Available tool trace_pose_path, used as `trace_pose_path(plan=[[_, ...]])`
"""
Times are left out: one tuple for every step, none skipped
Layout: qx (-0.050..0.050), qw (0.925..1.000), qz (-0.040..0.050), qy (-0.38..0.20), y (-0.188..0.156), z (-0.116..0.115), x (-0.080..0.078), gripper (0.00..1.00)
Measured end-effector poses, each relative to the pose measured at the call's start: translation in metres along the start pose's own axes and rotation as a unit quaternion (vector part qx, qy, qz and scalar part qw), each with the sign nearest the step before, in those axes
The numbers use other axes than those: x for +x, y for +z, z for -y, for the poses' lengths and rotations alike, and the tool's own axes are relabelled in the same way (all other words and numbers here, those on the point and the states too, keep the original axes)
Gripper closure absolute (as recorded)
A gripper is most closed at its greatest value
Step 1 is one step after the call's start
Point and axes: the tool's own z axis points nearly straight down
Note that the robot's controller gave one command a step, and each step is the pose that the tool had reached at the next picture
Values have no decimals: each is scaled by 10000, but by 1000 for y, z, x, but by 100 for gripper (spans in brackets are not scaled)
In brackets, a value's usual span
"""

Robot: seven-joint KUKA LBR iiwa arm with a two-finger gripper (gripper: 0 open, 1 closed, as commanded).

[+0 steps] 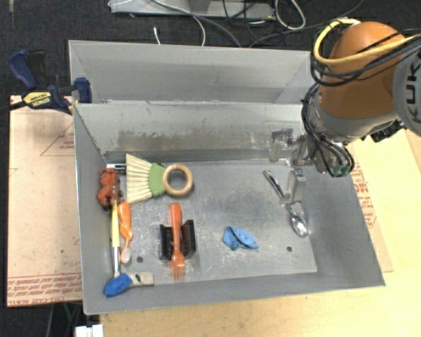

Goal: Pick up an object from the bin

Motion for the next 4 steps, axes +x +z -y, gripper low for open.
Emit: trace_pose_path(plan=[[3, 10000, 40, -8, -5, 0, -1, 0], [1, 9999, 49, -149, 87, -30, 38, 0], [0, 9993, 92, 368, 168, -30, 20, 0], [-16, 9986, 42, 526, 164, -49, 72, 0]])
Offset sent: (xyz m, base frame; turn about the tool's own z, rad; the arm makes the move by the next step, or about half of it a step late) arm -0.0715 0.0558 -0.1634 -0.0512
